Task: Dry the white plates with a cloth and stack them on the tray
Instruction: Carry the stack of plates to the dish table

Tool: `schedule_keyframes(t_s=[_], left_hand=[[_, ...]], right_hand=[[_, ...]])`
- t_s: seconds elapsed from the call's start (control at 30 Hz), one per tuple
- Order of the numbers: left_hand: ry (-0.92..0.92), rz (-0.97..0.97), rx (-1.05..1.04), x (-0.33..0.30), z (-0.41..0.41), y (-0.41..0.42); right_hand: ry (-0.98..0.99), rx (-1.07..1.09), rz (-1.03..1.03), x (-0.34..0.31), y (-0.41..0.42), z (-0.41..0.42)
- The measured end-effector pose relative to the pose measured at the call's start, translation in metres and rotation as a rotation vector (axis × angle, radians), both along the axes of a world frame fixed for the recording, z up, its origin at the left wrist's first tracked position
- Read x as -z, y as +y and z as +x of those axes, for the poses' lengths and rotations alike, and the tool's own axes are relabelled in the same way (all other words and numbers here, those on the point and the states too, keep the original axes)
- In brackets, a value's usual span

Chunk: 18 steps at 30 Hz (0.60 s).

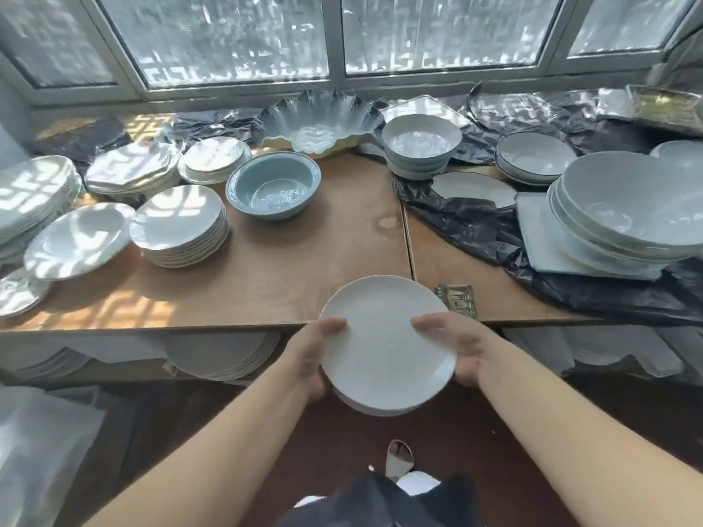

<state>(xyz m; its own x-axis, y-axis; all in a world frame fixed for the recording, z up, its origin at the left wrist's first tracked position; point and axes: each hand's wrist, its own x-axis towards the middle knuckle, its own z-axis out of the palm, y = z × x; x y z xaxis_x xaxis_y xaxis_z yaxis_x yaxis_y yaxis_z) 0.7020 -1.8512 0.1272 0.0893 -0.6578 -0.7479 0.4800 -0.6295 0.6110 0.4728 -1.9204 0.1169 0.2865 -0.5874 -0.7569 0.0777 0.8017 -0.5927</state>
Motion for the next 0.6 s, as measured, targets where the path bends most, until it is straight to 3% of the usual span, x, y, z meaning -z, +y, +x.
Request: schedule_keyframes(t_s=[0.6], left_hand=[[-0.026,0.170,-0.002,0.043,0.062,-0.165]], right_hand=[[-0.001,-0.049,0.119,0.044,-0.174,0.062]])
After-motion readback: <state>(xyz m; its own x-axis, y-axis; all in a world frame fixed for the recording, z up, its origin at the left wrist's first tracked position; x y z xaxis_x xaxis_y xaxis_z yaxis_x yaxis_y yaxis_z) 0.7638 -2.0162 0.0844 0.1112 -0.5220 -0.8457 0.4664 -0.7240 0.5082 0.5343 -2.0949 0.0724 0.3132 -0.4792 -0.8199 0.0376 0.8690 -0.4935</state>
